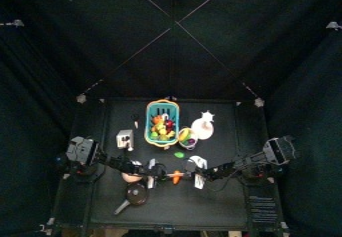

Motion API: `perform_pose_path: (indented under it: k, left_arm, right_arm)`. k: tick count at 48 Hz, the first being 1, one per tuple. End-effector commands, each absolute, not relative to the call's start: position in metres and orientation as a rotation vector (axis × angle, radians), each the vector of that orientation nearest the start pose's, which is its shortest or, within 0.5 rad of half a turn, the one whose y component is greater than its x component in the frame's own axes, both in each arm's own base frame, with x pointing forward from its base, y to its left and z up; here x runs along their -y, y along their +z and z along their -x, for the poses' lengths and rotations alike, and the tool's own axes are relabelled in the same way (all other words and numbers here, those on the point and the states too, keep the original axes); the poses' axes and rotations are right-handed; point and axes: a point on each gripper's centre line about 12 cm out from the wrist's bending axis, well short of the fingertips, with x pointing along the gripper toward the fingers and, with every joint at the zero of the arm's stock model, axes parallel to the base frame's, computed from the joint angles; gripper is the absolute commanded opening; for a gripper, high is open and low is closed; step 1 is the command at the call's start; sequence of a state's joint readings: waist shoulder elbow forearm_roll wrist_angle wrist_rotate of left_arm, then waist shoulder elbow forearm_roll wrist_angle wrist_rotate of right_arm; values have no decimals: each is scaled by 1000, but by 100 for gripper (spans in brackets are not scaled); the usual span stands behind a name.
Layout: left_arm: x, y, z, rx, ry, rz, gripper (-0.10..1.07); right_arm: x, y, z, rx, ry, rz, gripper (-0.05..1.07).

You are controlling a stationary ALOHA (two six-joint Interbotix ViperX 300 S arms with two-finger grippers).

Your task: Cut carrot

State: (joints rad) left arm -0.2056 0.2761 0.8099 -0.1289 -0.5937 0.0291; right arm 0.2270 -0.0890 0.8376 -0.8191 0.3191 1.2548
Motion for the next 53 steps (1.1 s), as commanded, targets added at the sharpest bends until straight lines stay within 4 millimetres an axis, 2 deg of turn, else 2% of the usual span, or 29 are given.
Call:
perform_pose_path:
  k: [1, 35, 53]
  left_arm:
    - [73, 81, -377, -493, -124, 1, 40]
    - [72, 82, -377, -490, -120, 2, 40]
    - [73, 105, -378, -431, -131, 0, 40]
  right_arm:
    - [-33, 135, -318, -910, -266, -232, 43]
    - [-25, 131, -324, -918, -289, -227, 43]
    - [-26, 149, -330, -861, -270, -223, 43]
